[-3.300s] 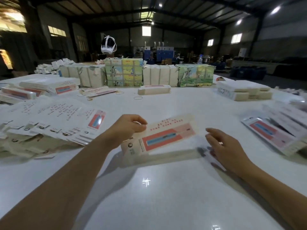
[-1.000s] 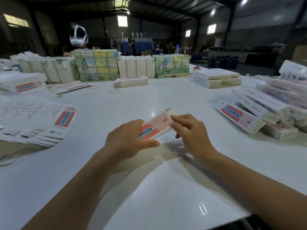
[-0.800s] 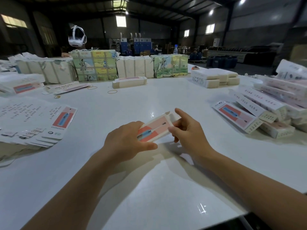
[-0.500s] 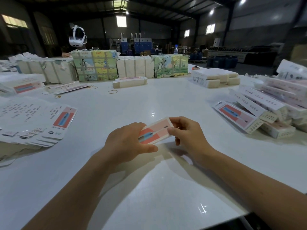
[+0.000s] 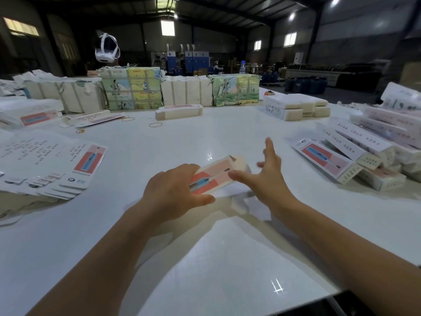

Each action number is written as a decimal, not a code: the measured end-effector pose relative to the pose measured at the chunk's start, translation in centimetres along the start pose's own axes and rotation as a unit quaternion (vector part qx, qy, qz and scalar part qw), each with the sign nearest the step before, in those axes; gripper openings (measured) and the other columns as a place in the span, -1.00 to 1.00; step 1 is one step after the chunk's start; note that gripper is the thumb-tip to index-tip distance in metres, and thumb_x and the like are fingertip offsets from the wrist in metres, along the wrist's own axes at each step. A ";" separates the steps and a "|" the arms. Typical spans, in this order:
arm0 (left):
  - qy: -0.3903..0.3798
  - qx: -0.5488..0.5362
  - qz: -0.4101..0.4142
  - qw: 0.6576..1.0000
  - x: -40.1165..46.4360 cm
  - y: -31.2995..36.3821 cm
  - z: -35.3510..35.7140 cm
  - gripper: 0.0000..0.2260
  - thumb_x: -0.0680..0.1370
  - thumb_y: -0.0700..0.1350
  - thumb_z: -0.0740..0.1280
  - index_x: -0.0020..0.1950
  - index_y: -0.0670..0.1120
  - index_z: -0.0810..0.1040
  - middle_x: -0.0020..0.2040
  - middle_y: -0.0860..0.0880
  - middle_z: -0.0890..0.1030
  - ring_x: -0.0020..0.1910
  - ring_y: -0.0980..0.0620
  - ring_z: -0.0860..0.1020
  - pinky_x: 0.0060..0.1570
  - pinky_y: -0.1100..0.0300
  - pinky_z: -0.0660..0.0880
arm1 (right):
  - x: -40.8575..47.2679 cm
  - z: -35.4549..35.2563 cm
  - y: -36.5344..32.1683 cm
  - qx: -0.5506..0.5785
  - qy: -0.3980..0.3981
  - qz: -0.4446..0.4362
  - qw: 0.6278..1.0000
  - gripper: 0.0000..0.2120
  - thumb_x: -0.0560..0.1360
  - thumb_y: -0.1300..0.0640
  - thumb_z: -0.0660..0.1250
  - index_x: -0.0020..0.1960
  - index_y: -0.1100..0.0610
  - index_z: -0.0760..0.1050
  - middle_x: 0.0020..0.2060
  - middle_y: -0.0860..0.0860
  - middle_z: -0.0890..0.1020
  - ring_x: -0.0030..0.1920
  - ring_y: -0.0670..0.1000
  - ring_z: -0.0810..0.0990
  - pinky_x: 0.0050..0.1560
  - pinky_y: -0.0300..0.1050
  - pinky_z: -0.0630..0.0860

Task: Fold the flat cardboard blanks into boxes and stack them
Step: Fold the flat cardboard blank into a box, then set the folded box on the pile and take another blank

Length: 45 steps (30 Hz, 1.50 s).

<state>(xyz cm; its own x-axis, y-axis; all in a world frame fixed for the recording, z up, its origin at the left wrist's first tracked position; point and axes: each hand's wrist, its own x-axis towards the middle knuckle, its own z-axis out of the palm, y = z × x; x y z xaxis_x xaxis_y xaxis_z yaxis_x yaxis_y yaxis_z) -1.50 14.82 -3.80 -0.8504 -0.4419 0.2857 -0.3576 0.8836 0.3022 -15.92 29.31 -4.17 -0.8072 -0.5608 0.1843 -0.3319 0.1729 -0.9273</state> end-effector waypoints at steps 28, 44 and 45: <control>0.161 0.121 0.020 0.979 -0.3 2.2 1.6 -0.42 0.43 0.33 0.26 0.33 0.05 0.29 0.10 0.08 0.52 -0.03 0.03 0.52 -0.23 0.20 0.32 | -1.7 1.1 -0.8 0.254 -0.123 -0.061 0.957 -0.64 0.58 0.28 0.20 -0.12 -0.02 0.71 -0.09 0.07 0.71 -0.02 0.05 0.68 -0.03 -0.18 0.59; 0.178 0.137 0.036 0.974 -0.4 2.5 1.8 -0.40 0.43 0.32 0.27 0.33 0.01 0.33 0.09 0.05 0.55 -0.07 0.02 0.53 -0.25 0.21 0.29 | -2.4 1.3 -0.3 0.089 -0.056 -0.140 0.985 -0.57 0.56 0.28 0.07 -0.07 -0.13 0.62 -0.15 -0.01 0.68 -0.06 0.09 0.60 -0.03 -0.18 0.59; 0.178 0.134 0.032 0.974 -0.4 2.6 1.8 -0.40 0.43 0.32 0.27 0.34 0.01 0.33 0.09 0.05 0.55 -0.06 0.02 0.54 -0.25 0.20 0.29 | -2.6 1.4 -0.3 0.053 -0.050 -0.162 0.984 -0.64 0.57 0.26 0.08 0.00 -0.05 0.60 -0.21 -0.01 0.66 -0.15 0.06 0.59 -0.13 -0.27 0.53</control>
<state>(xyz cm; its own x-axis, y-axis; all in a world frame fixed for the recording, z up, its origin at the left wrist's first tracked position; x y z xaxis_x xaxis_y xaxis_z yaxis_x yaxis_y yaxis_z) -2.80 17.54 -4.73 -0.7032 -0.3675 0.6087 -0.4369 0.8987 0.0378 -13.00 29.58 -4.79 -0.6131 -0.6502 0.4486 -0.5080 -0.1103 -0.8543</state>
